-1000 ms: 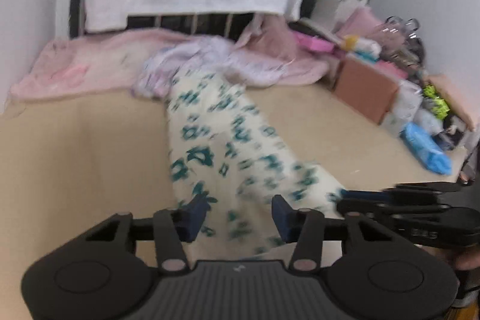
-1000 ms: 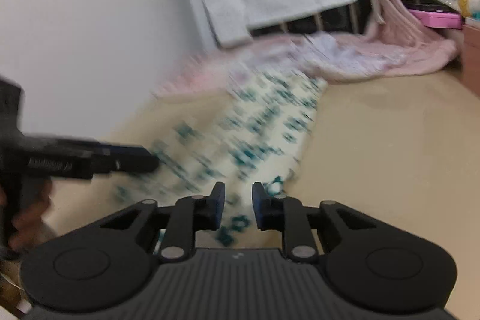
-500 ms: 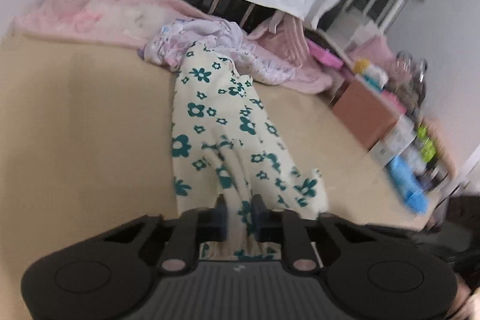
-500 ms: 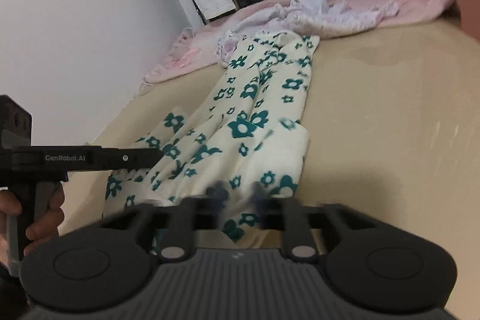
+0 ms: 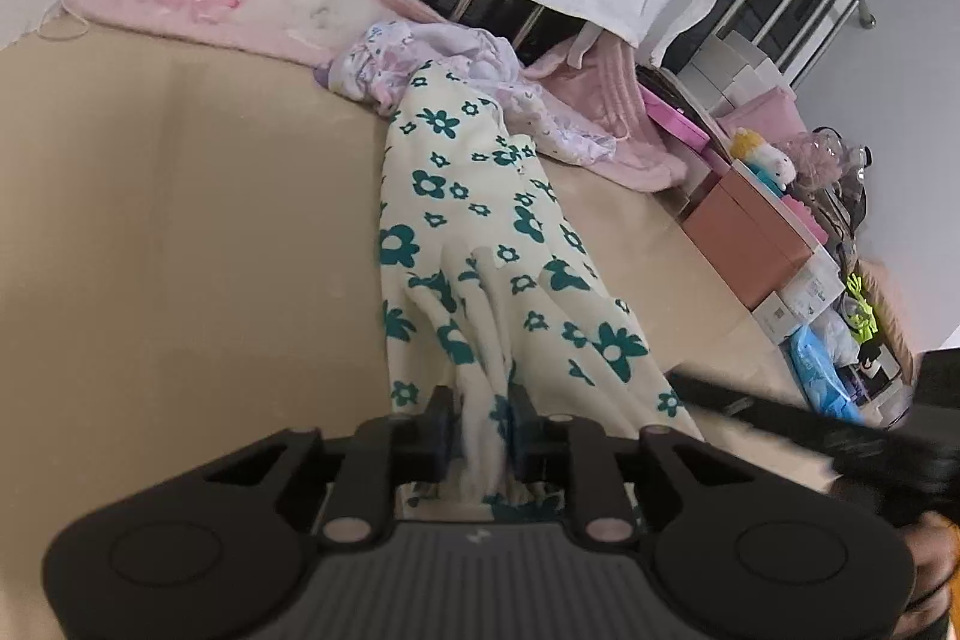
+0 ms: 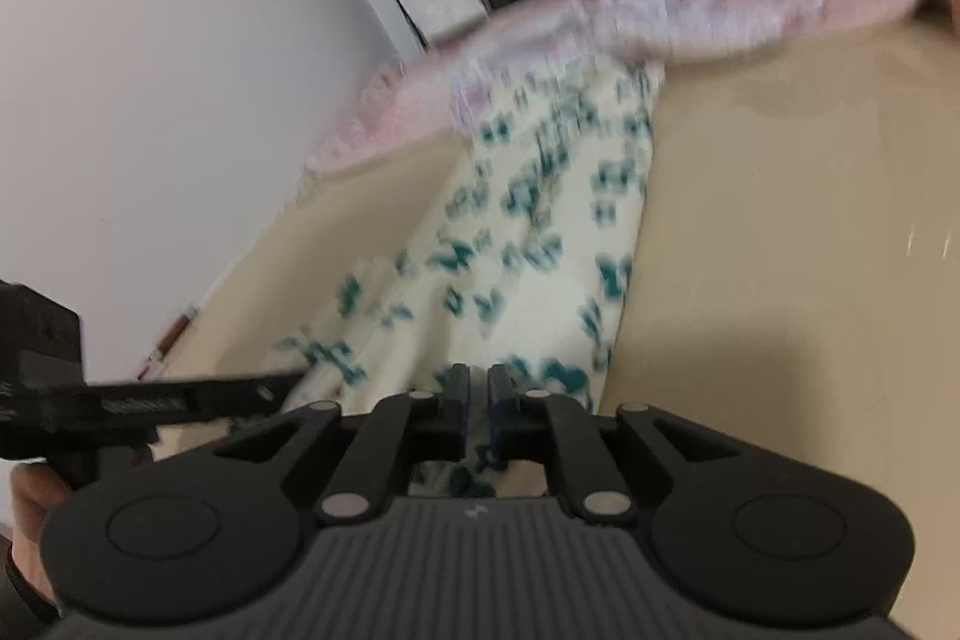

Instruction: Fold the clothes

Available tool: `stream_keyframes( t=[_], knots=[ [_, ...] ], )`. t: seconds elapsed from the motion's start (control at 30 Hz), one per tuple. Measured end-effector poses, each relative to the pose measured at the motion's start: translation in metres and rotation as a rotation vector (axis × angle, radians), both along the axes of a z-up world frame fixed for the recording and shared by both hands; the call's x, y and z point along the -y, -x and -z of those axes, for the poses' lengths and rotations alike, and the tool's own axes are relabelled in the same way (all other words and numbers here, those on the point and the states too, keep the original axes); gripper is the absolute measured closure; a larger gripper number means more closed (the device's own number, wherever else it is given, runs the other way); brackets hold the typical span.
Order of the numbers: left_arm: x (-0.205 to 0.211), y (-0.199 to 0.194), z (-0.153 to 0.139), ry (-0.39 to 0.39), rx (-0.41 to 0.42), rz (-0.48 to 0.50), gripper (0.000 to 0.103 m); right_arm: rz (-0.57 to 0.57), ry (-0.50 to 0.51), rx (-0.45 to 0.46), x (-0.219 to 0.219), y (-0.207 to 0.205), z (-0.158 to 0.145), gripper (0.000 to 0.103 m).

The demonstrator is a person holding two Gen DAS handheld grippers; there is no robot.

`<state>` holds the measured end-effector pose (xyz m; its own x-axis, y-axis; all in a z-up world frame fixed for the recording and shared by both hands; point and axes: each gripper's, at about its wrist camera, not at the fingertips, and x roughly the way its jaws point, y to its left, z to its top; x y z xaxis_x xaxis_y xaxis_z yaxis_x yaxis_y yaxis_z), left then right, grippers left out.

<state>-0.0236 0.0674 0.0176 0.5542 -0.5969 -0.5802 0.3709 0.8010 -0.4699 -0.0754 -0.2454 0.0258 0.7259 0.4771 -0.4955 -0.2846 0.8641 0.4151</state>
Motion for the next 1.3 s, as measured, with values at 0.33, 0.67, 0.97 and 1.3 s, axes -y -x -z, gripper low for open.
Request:
stream_keyframes(
  t=[0.33,0.67,0.97,1.3],
  knots=[
    [-0.004,-0.003,-0.007,0.014,0.009,-0.037,0.081,-0.099,0.155,0.16,-0.046,0.047,-0.004,0.096],
    [-0.006,0.045,-0.06,-0.059,0.273,-0.043,0.078,-0.043,0.184,0.172,-0.059,0.049,0.02,0.097],
    [0.023,0.03,0.002,-0.089,0.134,-0.063,0.094,-0.021,0.181,0.177,-0.059,0.055,0.018,0.096],
    [0.028,0.051,0.004,-0.054,0.113,-0.114,0.094,0.077,0.194,0.192,-0.029,0.076,-0.01,0.072]
  ],
)
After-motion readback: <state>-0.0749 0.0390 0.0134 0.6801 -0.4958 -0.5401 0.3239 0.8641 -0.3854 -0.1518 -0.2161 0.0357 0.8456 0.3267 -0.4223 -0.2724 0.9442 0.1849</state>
